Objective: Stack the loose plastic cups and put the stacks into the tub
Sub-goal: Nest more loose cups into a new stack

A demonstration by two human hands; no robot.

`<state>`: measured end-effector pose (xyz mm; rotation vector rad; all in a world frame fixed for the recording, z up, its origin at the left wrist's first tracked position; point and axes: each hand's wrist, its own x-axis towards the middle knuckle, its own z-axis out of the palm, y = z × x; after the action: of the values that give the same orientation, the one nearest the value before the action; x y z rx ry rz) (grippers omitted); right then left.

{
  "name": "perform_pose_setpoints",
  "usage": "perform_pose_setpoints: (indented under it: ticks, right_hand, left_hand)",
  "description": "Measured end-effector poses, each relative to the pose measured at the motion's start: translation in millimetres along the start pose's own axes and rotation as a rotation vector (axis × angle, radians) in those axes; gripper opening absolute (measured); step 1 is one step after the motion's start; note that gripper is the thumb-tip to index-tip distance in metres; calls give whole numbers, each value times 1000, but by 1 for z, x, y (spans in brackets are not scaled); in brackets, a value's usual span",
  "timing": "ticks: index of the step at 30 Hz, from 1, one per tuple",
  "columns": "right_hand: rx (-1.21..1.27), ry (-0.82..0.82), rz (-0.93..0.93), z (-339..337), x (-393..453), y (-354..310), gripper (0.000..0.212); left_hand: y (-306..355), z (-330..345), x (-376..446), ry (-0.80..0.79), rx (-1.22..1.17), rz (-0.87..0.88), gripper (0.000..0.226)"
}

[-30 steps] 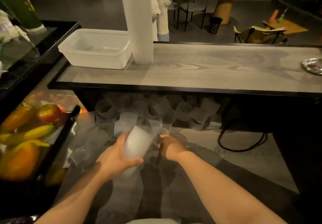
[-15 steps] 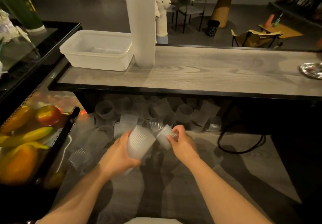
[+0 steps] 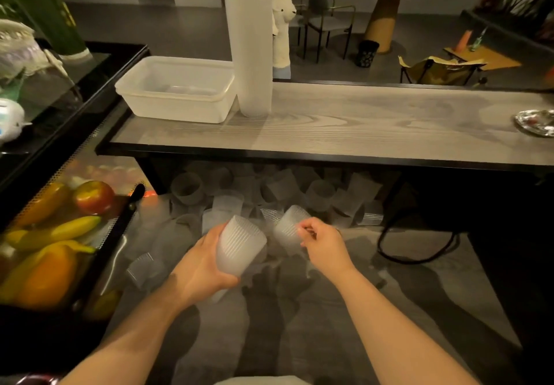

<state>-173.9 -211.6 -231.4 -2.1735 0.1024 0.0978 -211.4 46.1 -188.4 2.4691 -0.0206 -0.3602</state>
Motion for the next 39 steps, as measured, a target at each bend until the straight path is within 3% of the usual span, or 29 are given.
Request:
perform_pose_setpoints:
  ticks: [4,11,14,20,27,32,36,39]
  right_hand:
    - [-404,-108,70,26,2,23,14]
    - [-647,-246,-157,52,-4,40,19]
    - [-728,-337,-178,55,-2,38,33]
    - [-925,-297,-242,51,-5,25,28]
    - [-756,-188,-258,50,10,18,10]
    - [-513,-26,-98,40,12,-4,26]
    - [85,171,-134,29,-5,-42,19]
    - [476,12,-124,27,-11,-70,6]
  left_hand:
    - [-10,-3,-12,-5,-24,-49,110]
    - [-33,-10,-38,25,-53,-68,109]
    - [-37,-14,-45,23,-19,-68,111]
    - [-34,-12,-48,36,-30,-72,112]
    - [-37,-13,-47,46,-34,-97,112]
    - [-38,-13,-44,35,8,-124,111]
    - [-40,-7,-39,34,-22,-123,110]
    - [-35,-6,-33,29,-77,-99,109]
